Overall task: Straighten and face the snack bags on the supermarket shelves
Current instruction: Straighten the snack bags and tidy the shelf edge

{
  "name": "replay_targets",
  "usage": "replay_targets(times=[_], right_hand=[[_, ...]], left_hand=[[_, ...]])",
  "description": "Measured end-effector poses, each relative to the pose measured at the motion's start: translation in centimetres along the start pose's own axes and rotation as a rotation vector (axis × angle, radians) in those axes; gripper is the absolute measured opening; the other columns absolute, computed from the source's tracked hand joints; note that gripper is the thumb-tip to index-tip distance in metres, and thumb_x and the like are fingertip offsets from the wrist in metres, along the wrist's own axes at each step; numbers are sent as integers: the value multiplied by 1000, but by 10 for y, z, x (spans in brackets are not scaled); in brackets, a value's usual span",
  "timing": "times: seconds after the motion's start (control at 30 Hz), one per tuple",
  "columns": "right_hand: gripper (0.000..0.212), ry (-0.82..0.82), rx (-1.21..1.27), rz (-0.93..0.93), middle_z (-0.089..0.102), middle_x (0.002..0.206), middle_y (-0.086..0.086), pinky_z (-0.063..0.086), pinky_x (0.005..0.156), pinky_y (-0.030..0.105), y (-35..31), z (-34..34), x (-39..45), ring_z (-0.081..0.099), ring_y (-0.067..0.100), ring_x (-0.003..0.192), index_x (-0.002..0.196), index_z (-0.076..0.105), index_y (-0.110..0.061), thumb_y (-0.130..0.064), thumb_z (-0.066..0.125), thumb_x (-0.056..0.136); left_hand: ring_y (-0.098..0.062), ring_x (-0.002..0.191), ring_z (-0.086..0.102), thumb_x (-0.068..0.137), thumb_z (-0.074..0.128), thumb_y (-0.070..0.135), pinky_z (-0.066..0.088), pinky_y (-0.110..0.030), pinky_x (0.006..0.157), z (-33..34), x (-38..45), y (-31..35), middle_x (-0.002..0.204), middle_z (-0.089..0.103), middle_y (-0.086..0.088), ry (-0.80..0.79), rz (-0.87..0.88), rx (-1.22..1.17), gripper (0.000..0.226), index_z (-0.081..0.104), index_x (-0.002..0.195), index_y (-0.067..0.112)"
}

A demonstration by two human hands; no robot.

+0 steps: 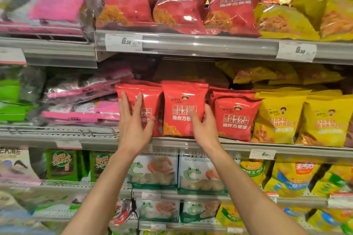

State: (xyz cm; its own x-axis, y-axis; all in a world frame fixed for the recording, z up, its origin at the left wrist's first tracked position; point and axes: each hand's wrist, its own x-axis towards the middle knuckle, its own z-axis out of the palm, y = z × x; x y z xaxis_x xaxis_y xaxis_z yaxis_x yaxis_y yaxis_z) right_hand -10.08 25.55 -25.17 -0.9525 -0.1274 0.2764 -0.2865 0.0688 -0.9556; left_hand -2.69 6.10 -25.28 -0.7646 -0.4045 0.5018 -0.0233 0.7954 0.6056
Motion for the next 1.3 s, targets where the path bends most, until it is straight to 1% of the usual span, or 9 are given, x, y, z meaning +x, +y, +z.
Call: replay_targets(times=[0.1, 0.23, 0.4, 0.47, 0.57, 0.63, 0.73, 0.9, 1.3], right_hand=[[36, -44, -124, 39, 68, 116, -14, 57, 98, 35, 8, 4, -6, 67, -3, 101, 134, 51, -28, -48, 49, 105], [51, -111, -291, 90, 68, 121, -6, 52, 101, 40, 3, -4, 0, 66, 16, 113, 135, 52, -20, -58, 42, 103], [50, -119, -460, 80, 66, 112, -13, 52, 78, 27, 5, -25, -11, 65, 6, 97, 127, 55, -26, -65, 44, 99], [53, -58, -485, 16, 65, 120, -14, 53, 92, 29, 7, -34, -20, 63, 6, 105, 138, 52, -24, -60, 51, 98], [36, 132, -521, -154, 65, 108, -14, 56, 89, 34, 10, -54, -31, 62, 4, 97, 128, 60, -24, -45, 60, 99], [28, 322, -561, -274, 62, 107, -5, 53, 91, 43, 10, -72, -34, 60, 14, 100, 122, 62, -17, -30, 64, 98], [45, 504, -615, -276, 54, 128, 14, 41, 107, 45, 13, -96, -31, 49, 30, 123, 135, 52, -4, -23, 67, 97], [69, 403, -507, -98, 45, 152, 12, 36, 117, 44, 18, -106, -16, 42, 27, 141, 155, 32, -9, -40, 61, 100], [54, 162, -426, -48, 59, 135, 5, 52, 103, 49, 21, -114, 7, 59, 21, 122, 142, 49, -20, -53, 56, 100]], left_hand=[[-27, 159, -12, 99, 62, 39, 13, -63, 125, 0, -1, 0, 172, -17, -5, 17, 9, 27, 81, 15, 164, 31], [-32, 159, -11, 97, 64, 35, 6, -62, 125, 1, -1, -1, 171, -10, -16, 70, 56, 118, 79, 21, 163, 25], [-37, 159, -4, 92, 68, 20, 9, -61, 125, 11, -4, 11, 171, 1, -22, 204, 295, 228, 74, 33, 158, 15], [-35, 159, 2, 93, 68, 19, 12, -61, 125, 23, -6, 24, 171, 9, -20, 202, 418, 208, 68, 40, 155, 16], [-30, 159, 9, 98, 64, 24, 13, -58, 126, 44, -11, 42, 170, 17, -16, 142, 554, 182, 57, 46, 152, 18], [-28, 160, 8, 102, 59, 32, 8, -52, 128, 56, -13, 48, 171, 16, -12, 86, 564, 202, 56, 43, 155, 20], [-27, 160, -1, 105, 52, 40, 2, -48, 129, 67, -9, 48, 172, 8, -11, 21, 497, 244, 62, 31, 161, 22], [-22, 159, -11, 106, 40, 47, 0, -46, 128, 71, -2, 44, 173, 0, -8, -27, 454, 287, 66, 20, 164, 24], [-25, 159, -6, 105, 51, 40, 9, -49, 128, 70, -7, 53, 173, 1, -8, -45, 405, 242, 66, 24, 163, 21]])
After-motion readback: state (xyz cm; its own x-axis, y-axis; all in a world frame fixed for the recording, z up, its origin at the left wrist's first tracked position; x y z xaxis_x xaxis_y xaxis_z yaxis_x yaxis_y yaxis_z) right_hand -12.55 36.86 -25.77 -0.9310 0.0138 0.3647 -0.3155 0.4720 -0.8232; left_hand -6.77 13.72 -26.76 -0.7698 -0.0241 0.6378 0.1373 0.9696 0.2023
